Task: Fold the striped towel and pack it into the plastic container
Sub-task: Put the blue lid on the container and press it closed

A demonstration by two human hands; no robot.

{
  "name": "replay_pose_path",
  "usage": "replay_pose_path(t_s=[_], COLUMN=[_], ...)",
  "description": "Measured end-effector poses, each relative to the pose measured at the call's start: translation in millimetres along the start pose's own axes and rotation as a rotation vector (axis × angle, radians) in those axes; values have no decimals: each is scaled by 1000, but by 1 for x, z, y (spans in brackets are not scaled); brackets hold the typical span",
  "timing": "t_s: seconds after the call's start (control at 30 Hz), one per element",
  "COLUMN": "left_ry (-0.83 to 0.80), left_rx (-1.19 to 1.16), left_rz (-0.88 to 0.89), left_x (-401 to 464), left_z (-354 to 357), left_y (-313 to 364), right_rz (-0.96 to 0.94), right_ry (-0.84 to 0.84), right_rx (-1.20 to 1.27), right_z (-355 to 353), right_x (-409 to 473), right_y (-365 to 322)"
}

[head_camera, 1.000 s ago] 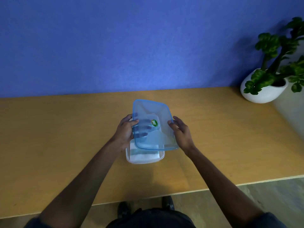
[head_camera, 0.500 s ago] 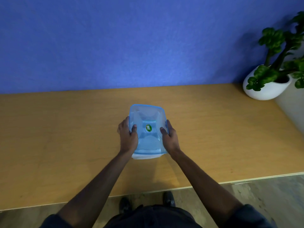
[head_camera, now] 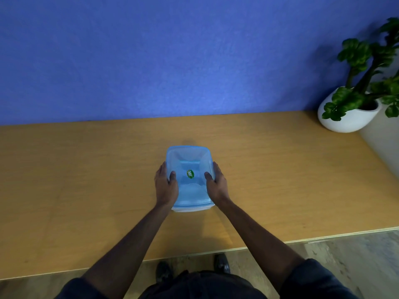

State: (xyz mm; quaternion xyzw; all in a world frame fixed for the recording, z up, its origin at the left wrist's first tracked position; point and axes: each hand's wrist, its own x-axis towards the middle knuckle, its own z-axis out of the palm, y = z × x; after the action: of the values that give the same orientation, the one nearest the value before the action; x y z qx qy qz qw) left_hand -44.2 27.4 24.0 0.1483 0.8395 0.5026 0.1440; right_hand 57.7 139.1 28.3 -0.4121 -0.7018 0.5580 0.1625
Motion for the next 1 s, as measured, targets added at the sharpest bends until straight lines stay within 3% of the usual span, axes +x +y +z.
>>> replay_pose_path(t_s=[0.23,0.5,0.73,1.0], left_ry=[-20,44,54,24], left_rx=[-40,-218,-162,-132], left_rz=[-55,-300,-222,-163], left_x=[4,43,75,78], left_z=[3,-2,2,7], left_y=[-10,-2,6,0], right_rz=[-22,111,119,98], right_ry=[17,67,61,112], right_rx=[-33,47,-74,-33], right_z=[4,-5,-10,-13], right_x=[1,20,39,41], right_y=[6,-2,-6,-3])
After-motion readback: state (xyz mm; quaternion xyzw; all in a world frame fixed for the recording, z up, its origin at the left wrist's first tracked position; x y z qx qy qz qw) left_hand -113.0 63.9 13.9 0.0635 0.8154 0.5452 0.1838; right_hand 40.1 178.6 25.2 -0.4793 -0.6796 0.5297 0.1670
